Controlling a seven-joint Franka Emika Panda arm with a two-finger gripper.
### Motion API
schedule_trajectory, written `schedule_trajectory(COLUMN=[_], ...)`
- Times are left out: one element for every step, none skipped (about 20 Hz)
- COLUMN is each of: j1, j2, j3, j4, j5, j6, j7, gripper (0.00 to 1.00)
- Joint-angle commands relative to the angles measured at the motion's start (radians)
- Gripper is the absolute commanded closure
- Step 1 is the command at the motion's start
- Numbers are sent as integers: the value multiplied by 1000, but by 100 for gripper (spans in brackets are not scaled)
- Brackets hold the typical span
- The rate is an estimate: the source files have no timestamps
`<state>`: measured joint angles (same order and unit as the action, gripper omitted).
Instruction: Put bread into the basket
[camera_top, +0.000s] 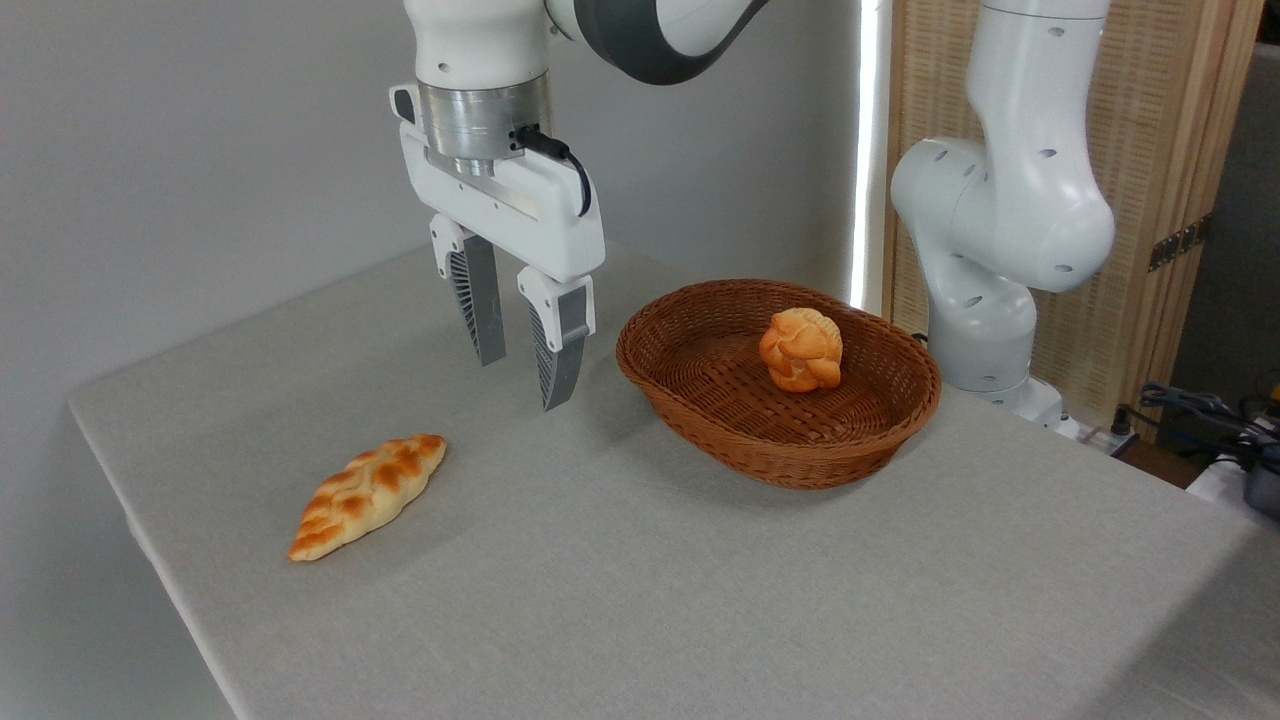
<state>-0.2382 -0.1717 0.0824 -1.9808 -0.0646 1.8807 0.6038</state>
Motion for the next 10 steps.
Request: schedule_trajectory(j1=[-4,-4,-4,-4,-4,-4,-4,-4,-4,-3], j2=[0,1,1,1,1,3,6,6,8,9], j3=[0,0,0,0,0,-1,0,0,0,4], j4=[16,16,16,16,16,16,16,16,16,16], j5=[14,14,14,14,14,14,15,16,16,16], j6=[-35,-35,-35,-35,-35,-35,-34,-28,-22,-17], j7=[-19,-19,-19,-19,-19,-19,-19,-18,-18,-16], gripper=[0,0,0,0,0,0,0,0,0,0])
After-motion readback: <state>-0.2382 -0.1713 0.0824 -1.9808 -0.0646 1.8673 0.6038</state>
